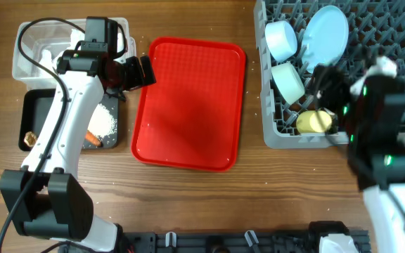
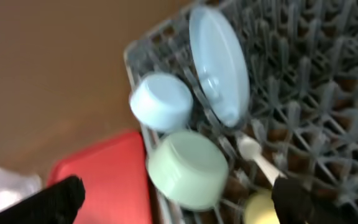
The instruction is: Sort waste into correct bins and load items into the dishwasher rack
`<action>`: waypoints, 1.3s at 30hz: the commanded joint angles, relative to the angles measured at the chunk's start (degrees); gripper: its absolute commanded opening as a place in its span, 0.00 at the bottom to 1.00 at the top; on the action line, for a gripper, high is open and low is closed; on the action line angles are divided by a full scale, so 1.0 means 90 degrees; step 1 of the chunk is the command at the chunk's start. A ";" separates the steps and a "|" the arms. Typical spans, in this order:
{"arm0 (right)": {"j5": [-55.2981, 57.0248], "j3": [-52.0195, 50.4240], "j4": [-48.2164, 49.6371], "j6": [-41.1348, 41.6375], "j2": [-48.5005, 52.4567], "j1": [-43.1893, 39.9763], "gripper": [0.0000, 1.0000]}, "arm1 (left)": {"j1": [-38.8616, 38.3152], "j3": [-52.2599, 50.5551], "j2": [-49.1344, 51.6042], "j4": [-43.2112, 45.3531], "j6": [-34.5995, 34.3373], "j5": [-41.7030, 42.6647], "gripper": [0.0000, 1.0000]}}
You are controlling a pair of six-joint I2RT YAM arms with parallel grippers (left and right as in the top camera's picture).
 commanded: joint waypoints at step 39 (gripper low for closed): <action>-0.0942 -0.5610 0.2637 -0.1061 -0.6040 -0.0015 0.99 | -0.0007 0.0053 -0.0078 0.0017 -0.0032 -0.0039 1.00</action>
